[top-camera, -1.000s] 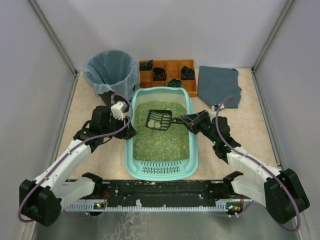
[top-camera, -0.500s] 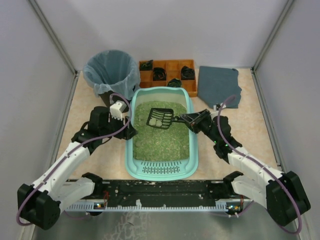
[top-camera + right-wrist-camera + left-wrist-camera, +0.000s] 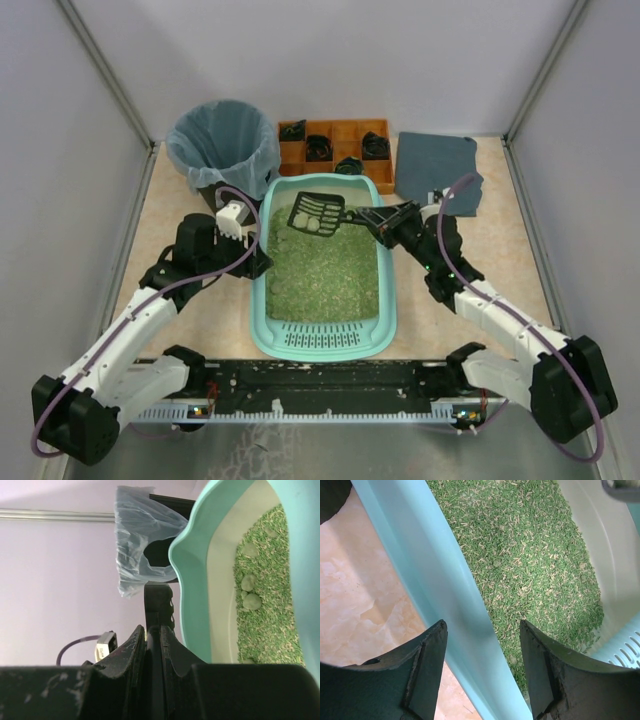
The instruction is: Clean the litter box
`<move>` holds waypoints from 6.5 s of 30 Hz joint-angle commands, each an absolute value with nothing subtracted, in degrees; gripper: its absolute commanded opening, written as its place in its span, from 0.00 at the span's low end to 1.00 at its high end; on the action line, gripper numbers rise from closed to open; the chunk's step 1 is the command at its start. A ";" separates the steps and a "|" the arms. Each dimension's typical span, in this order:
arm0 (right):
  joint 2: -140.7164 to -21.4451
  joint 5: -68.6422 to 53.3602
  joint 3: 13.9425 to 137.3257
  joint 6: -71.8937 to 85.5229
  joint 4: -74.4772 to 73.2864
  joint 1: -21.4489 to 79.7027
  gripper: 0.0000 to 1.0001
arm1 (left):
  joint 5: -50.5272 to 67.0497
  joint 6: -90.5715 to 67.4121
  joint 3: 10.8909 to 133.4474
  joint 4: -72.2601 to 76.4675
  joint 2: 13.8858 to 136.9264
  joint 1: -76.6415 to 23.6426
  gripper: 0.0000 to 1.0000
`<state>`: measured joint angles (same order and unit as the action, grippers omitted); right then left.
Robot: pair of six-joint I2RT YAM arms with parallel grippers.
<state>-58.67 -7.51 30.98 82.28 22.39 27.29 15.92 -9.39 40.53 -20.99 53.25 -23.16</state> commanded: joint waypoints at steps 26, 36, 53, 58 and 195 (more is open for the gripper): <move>-87.95 -6.94 79.40 76.80 11.99 28.77 0.00 | 14.17 -9.69 40.15 -20.11 51.29 -23.56 0.68; -101.49 -7.60 99.79 72.20 4.88 30.28 0.00 | 14.57 -9.67 40.21 -20.29 51.85 -23.63 0.68; -121.01 -6.03 130.63 58.98 -6.14 34.60 0.00 | 13.72 -9.58 40.32 -20.52 51.94 -23.63 0.68; -124.81 -6.06 136.00 52.95 -6.41 35.83 0.00 | 13.79 -9.59 40.29 -20.57 52.05 -23.62 0.68; -77.94 22.00 63.37 55.19 -28.77 55.72 0.00 | 16.56 -8.91 40.82 -21.01 55.57 -24.24 0.64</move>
